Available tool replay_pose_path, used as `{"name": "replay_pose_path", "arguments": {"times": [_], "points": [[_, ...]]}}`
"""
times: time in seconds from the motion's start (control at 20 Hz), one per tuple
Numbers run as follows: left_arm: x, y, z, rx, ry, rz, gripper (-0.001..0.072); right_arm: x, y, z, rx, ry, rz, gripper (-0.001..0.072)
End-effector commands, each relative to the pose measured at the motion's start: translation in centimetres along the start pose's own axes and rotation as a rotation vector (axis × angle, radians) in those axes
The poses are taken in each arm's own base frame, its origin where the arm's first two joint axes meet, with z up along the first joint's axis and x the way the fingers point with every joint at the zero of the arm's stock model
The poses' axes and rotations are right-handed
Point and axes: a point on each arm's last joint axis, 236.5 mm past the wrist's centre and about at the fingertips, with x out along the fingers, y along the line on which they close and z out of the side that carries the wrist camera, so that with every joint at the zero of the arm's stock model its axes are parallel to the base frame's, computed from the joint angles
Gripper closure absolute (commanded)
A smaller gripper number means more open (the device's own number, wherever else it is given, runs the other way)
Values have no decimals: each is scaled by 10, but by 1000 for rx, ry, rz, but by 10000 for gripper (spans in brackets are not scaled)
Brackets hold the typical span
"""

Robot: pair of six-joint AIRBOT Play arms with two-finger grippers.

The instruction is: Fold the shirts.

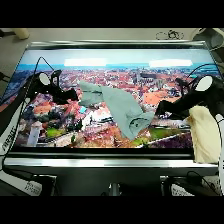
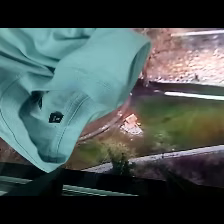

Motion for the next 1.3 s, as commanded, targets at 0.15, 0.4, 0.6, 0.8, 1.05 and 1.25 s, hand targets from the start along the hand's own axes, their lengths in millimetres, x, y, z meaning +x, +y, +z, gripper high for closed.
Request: {"name": "replay_pose_path", "arguments": {"times": [0.15,0.4,0.6,0.8,1.05,1.25], "points": [[50,-37,5,-13,-10,-146,-10,54,10,-42,27,135,100,36],[48,-47,19,-8,-73,-162,609,97,39,-62,-50,143,97,2],[28,-55,25,64,-116,-172,680,126,88,-69,-63,169,209,3],[-4,-68,32,87,-174,-192,680,157,119,-82,-77,198,237,300],[-124,-92,47,324,-427,-153,683,61,133,-31,-224,15,261,691],[-377,-92,36,536,-969,104,684,-224,102,53,-316,-812,67,689]]}}
